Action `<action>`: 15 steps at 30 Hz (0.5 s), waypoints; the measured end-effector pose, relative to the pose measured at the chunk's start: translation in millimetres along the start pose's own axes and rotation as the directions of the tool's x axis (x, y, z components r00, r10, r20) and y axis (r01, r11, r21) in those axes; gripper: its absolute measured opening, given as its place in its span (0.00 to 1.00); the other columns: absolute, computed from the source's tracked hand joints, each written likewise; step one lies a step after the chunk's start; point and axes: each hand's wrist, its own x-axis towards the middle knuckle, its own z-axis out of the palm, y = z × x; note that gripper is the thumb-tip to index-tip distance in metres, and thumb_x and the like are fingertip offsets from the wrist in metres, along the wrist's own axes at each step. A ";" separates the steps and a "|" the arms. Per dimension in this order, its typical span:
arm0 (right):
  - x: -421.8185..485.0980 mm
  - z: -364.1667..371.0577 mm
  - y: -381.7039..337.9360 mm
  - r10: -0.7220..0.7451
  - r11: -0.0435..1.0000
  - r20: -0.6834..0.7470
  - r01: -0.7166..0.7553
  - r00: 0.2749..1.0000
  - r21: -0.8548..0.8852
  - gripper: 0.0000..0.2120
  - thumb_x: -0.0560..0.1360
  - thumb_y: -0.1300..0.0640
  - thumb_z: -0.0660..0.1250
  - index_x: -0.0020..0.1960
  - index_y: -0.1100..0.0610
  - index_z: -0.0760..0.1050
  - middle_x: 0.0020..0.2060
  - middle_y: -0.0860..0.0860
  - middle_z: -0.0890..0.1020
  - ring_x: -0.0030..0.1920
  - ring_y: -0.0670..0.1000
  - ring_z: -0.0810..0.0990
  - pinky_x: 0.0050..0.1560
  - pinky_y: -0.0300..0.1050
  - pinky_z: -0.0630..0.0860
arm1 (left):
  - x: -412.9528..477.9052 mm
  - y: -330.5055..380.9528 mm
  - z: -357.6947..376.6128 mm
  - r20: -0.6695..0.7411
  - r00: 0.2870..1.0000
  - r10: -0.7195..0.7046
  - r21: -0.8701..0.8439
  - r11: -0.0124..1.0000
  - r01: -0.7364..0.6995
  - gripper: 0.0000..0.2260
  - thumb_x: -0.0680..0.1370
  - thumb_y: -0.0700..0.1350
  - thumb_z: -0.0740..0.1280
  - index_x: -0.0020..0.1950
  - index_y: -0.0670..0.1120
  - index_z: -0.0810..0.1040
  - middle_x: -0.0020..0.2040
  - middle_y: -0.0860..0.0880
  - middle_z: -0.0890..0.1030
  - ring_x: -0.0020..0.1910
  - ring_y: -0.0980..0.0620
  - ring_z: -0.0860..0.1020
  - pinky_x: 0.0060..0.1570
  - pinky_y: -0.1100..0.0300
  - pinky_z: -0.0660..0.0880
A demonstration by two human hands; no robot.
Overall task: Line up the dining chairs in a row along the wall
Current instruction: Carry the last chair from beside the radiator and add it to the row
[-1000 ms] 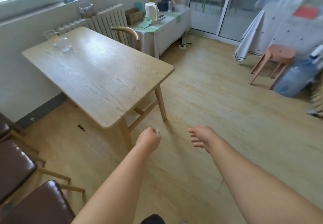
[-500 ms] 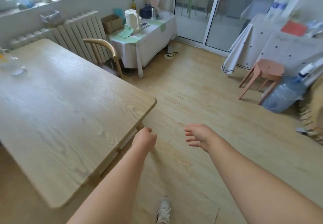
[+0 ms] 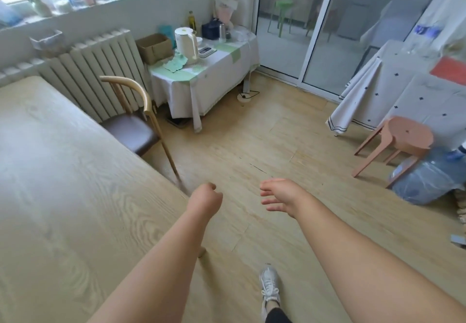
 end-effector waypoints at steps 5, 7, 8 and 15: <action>76.4 -23.7 -68.7 -0.011 0.994 0.093 0.021 0.996 -0.103 0.07 0.77 0.59 0.64 0.55 0.57 0.74 0.50 0.56 0.77 0.45 0.54 0.77 0.42 0.45 0.75 | 61.4 48.1 -1.2 -0.058 0.992 -0.110 -0.048 0.993 0.108 0.21 0.79 0.45 0.60 0.72 0.45 0.69 0.68 0.45 0.75 0.62 0.47 0.76 0.49 0.60 0.68; 108.0 -30.6 -102.0 -0.023 0.986 0.148 0.047 0.989 -0.159 0.10 0.77 0.58 0.64 0.58 0.58 0.75 0.51 0.55 0.77 0.46 0.55 0.77 0.45 0.46 0.76 | 88.5 67.9 -1.7 -0.083 0.987 -0.138 -0.109 0.986 0.129 0.21 0.78 0.45 0.61 0.72 0.45 0.70 0.67 0.45 0.76 0.62 0.47 0.76 0.49 0.60 0.69; 126.4 -31.1 -117.3 -0.025 0.982 0.162 0.055 0.986 -0.182 0.12 0.78 0.59 0.64 0.60 0.59 0.75 0.50 0.55 0.77 0.46 0.55 0.77 0.45 0.46 0.75 | 100.7 74.6 -2.8 -0.095 0.983 -0.157 -0.141 0.980 0.143 0.21 0.78 0.45 0.61 0.71 0.45 0.71 0.67 0.46 0.76 0.62 0.47 0.76 0.51 0.60 0.70; 206.6 14.1 -185.2 -0.015 0.962 0.269 0.087 0.963 -0.258 0.08 0.77 0.59 0.64 0.56 0.58 0.74 0.47 0.55 0.77 0.42 0.53 0.77 0.40 0.44 0.74 | 157.2 72.1 -24.6 -0.153 0.927 -0.342 -0.220 0.927 0.305 0.20 0.77 0.46 0.61 0.70 0.46 0.72 0.67 0.47 0.76 0.61 0.48 0.76 0.53 0.59 0.71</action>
